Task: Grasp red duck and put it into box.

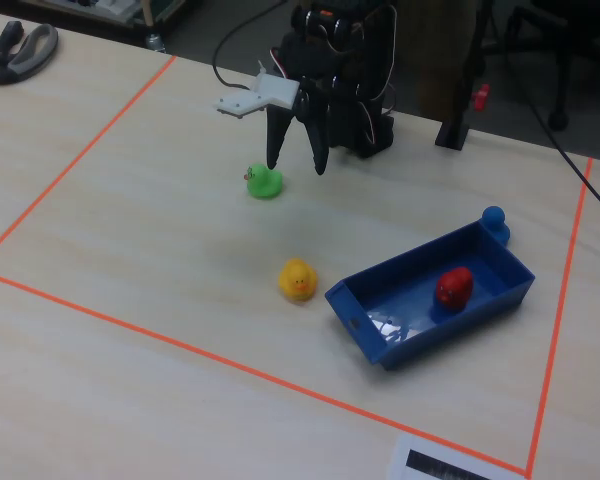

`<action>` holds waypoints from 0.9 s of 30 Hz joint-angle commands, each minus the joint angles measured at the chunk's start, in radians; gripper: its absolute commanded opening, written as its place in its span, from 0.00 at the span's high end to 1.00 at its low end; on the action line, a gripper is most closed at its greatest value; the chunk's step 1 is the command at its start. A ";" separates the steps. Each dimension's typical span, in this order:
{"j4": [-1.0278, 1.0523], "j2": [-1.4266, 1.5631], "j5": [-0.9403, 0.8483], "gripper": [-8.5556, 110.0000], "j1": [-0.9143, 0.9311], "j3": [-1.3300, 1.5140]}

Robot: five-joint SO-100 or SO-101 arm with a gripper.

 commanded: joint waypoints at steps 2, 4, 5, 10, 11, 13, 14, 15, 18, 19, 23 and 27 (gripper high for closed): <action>-0.156 0.322 -0.046 0.54 0.008 0.305; -0.206 0.449 -0.078 0.54 0.009 0.491; -0.219 0.517 -0.098 0.54 0.014 0.583; -0.189 0.744 -0.143 0.54 0.046 0.834; -0.155 0.759 -0.130 0.54 0.041 0.834; -0.080 0.799 -0.121 0.54 0.021 0.834; -0.028 0.819 -0.121 0.55 0.006 0.834; 0.037 0.841 -0.121 0.55 -0.009 0.834; 0.201 0.861 -0.117 0.57 -0.029 0.836; 0.244 0.861 -0.117 0.58 -0.029 0.836; 0.403 0.861 -0.127 0.70 -0.066 0.836; 0.466 0.861 -0.115 0.93 -0.089 0.836</action>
